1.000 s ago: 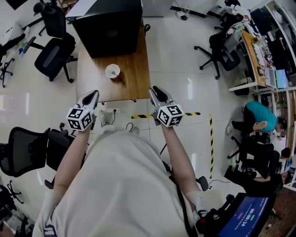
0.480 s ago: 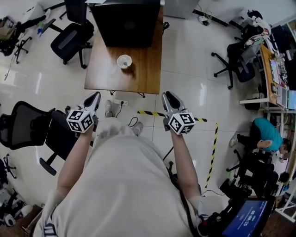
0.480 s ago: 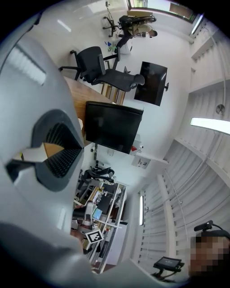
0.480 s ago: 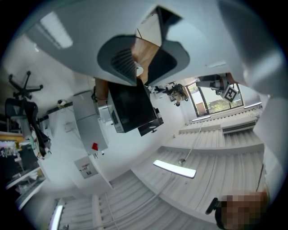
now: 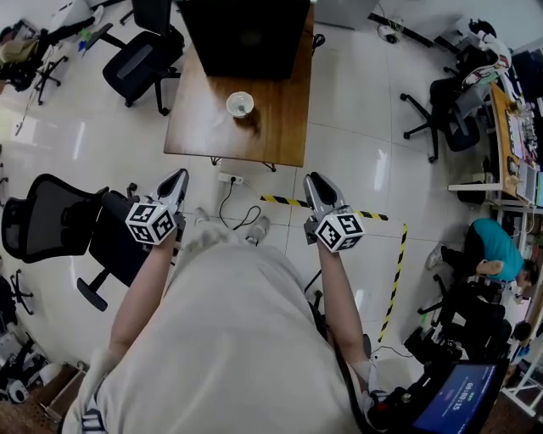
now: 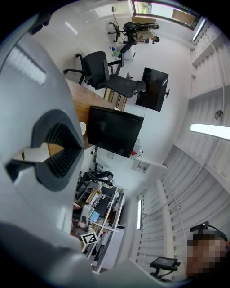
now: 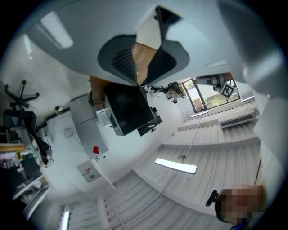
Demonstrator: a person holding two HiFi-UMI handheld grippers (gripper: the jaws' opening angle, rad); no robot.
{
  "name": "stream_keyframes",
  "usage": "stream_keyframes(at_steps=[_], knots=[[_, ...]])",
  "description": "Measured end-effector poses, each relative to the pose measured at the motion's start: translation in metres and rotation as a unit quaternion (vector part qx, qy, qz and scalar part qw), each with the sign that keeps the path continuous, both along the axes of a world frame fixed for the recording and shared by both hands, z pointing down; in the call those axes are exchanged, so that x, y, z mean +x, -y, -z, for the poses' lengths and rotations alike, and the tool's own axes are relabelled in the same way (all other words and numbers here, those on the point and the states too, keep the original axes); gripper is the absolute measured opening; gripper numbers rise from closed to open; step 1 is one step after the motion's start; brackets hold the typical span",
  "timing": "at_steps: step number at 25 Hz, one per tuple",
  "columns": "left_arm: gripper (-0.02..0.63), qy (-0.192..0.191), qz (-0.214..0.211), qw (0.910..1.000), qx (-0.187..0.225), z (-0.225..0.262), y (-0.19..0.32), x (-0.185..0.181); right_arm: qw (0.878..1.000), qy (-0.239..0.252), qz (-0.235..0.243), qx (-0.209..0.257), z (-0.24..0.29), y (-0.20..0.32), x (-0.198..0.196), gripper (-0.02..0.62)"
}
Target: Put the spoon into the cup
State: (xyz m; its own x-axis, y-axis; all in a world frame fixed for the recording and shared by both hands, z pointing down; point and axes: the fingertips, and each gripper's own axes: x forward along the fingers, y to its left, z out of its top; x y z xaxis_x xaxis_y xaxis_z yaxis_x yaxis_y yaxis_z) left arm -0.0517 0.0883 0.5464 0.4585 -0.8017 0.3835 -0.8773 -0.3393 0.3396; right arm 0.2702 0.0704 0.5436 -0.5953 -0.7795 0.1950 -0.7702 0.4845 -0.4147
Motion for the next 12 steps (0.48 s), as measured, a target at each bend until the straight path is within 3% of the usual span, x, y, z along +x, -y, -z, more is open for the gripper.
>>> stream_keyframes(at_steps=[12], knots=[[0.005,-0.026,-0.059,0.9979,-0.002,-0.012,0.035,-0.033,0.999,-0.031,-0.013,-0.001,0.003,0.012,-0.074,0.066]])
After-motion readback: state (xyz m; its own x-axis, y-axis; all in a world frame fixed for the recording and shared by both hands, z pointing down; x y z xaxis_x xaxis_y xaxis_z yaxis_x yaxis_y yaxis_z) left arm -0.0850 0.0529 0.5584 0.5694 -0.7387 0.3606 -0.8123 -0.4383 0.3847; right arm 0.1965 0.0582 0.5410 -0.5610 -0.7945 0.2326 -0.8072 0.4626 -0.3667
